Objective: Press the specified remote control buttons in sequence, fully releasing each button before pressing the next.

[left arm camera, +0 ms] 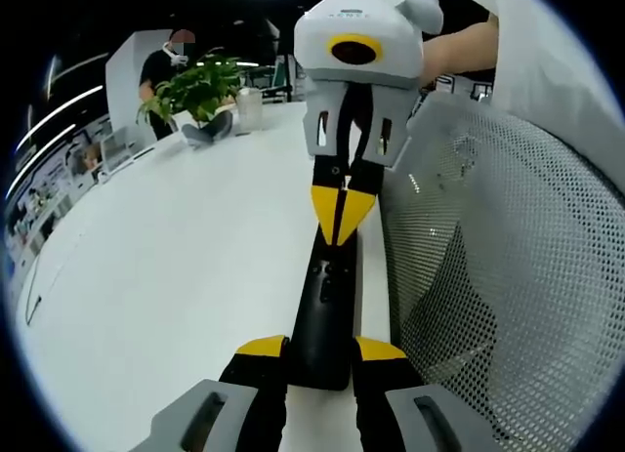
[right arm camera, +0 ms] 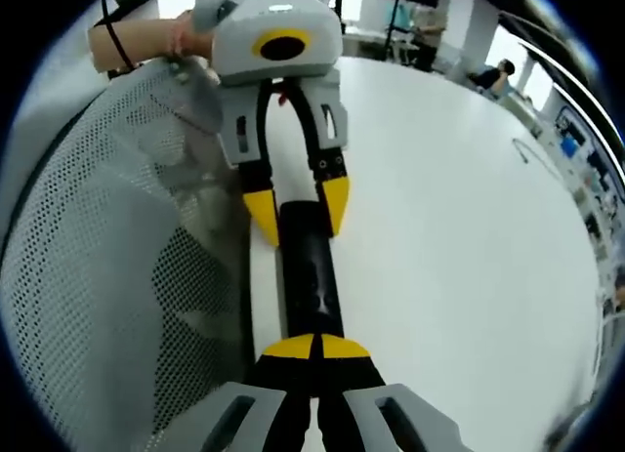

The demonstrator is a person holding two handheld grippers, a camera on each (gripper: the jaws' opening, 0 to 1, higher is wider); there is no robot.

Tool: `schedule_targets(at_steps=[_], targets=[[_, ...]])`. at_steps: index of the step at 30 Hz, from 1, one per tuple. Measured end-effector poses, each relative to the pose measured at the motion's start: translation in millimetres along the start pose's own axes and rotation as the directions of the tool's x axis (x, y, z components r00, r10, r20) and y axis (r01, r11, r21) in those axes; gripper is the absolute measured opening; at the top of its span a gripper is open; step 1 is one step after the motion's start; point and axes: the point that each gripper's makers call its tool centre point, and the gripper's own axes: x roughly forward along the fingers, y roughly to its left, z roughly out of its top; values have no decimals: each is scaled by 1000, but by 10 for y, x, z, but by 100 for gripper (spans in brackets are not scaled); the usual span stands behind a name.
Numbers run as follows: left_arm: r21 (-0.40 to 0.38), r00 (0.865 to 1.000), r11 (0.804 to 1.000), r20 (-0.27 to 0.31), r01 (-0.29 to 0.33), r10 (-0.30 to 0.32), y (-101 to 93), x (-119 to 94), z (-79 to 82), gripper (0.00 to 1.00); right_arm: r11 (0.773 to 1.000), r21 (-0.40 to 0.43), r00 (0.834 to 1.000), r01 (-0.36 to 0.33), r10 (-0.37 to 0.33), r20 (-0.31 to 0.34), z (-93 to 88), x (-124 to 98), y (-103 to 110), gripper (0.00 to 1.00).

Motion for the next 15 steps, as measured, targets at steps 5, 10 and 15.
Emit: schedule_targets(at_steps=[5,10,15], targets=[[-1,1000,1000,4,2,-2,1,3,-3,25,999,39,1000,0,-1,10,-67,-34,-14,0],[-3,1000,1000,5,3,-3,-1,3,-3,25,998,55,1000,-2,2,9,-86,-40,-10,0],[-2,1000,1000,6,3,-3,-5,0,-1,25,999,54,1000,1,-1,4,-79,-34,-10,0]])
